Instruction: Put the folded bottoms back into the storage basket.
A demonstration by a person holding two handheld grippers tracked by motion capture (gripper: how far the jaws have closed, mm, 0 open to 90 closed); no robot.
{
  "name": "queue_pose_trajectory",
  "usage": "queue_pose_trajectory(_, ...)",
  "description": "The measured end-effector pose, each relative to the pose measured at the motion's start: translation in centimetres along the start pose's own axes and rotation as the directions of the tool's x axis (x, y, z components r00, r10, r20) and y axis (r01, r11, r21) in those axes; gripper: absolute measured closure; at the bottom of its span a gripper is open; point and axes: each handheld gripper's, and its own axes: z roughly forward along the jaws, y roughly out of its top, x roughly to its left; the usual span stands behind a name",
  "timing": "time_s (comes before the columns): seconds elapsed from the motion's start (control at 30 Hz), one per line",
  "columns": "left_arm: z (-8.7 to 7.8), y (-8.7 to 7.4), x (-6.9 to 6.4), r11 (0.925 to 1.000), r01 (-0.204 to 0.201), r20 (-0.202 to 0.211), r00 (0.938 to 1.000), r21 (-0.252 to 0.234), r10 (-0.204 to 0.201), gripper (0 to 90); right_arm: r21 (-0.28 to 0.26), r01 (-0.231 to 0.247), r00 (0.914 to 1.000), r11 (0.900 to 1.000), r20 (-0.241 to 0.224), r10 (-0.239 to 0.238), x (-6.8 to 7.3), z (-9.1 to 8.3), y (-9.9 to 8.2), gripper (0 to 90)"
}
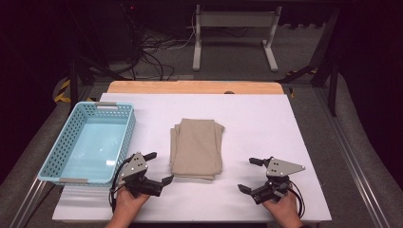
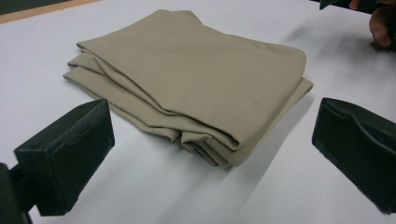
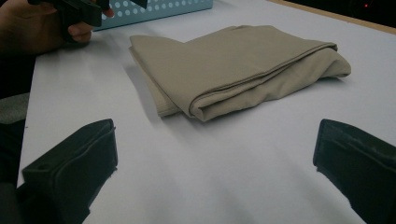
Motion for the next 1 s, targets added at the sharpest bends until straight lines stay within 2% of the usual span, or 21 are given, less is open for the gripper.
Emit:
queue_pose_trajectory(0.2,0.1,0.5,0.1,0.9995,0.004,-0.012,0.9999,0.031,-0.004,0.0,0.001,-0.002,1.0,1.0,-0.006,0.002,0.0,0.1,0.0,0.4)
queue_pose_trajectory(0.4,0.1,1.2,0.2,0.9992,0.006,-0.021,0.9998,0.04,-0.005,0.0,0.0,-0.004,1.0,1.0,-0.007,0.004,-0.1,0.1,0.0,0.3)
queue_pose_trajectory(0.57,0.1,2.0,0.8,0.9987,0.026,-0.027,0.9993,0.043,-0.025,0.0,0.002,-0.009,0.9999,1.0,-0.008,0.009,-0.1,0.2,0.0,0.3)
queue_pose_trajectory(0.63,0.0,2.2,0.9,0.9987,0.022,-0.03,0.9993,0.046,-0.02,0.0,0.003,-0.009,0.9999,1.0,-0.007,0.009,-0.1,0.2,0.0,0.3)
queue_pose_trajectory(0.67,0.1,2.5,1.1,0.9977,0.033,-0.022,0.9992,0.06,-0.032,0.0,0.003,-0.009,0.9999,1.0,-0.008,0.009,-0.1,0.2,0.0,0.3)
queue_pose_trajectory(1.0,1.1,3.8,1.4,0.9962,0.003,-0.009,1.0,0.087,-0.002,0.0,0.012,-0.011,0.9999,0.9999,0.003,0.011,-0.1,0.2,-0.2,0.3)
